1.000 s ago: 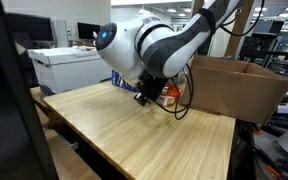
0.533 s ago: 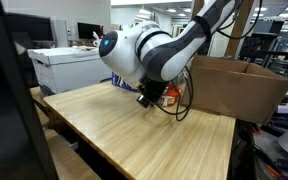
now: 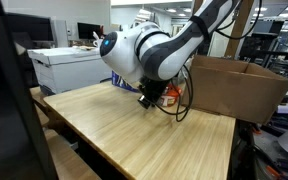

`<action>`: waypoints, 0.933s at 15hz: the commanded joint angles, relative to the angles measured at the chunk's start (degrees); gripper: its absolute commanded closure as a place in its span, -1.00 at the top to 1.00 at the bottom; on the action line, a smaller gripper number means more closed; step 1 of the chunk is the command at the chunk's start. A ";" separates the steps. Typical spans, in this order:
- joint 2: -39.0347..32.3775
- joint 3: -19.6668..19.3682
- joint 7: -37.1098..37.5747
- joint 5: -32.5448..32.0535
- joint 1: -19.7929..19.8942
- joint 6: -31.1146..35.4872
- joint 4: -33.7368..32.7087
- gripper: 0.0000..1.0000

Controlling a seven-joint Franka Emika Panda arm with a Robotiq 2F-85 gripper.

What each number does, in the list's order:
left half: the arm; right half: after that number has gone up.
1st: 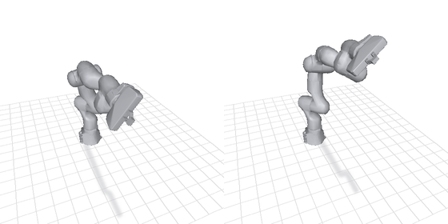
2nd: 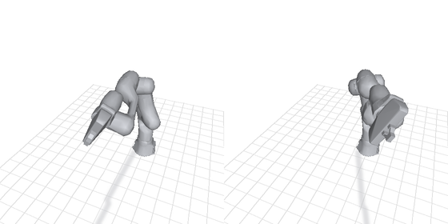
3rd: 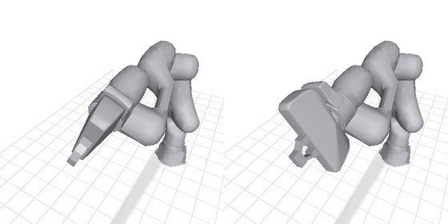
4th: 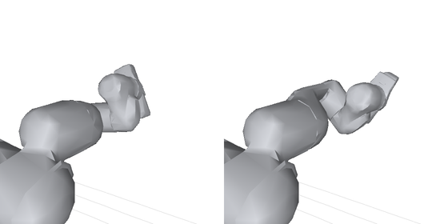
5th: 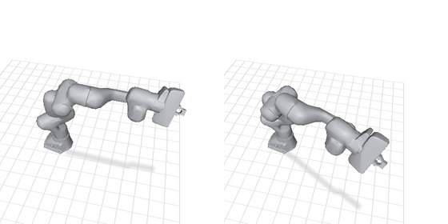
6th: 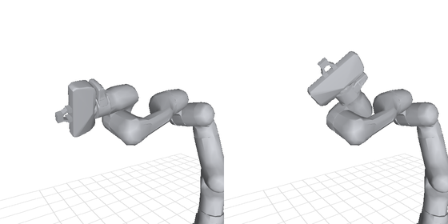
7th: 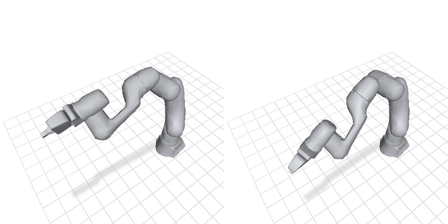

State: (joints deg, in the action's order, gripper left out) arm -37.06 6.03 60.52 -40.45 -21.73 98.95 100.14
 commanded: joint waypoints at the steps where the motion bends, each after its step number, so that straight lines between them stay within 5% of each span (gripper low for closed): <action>1: 0.18 -0.17 -1.32 2.69 0.53 -0.71 0.27 1.00; 14: 5.97 -1.07 0.39 6.16 1.42 2.09 5.27 1.00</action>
State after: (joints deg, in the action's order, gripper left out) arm -35.57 4.91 60.58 -36.22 -21.23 99.27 100.77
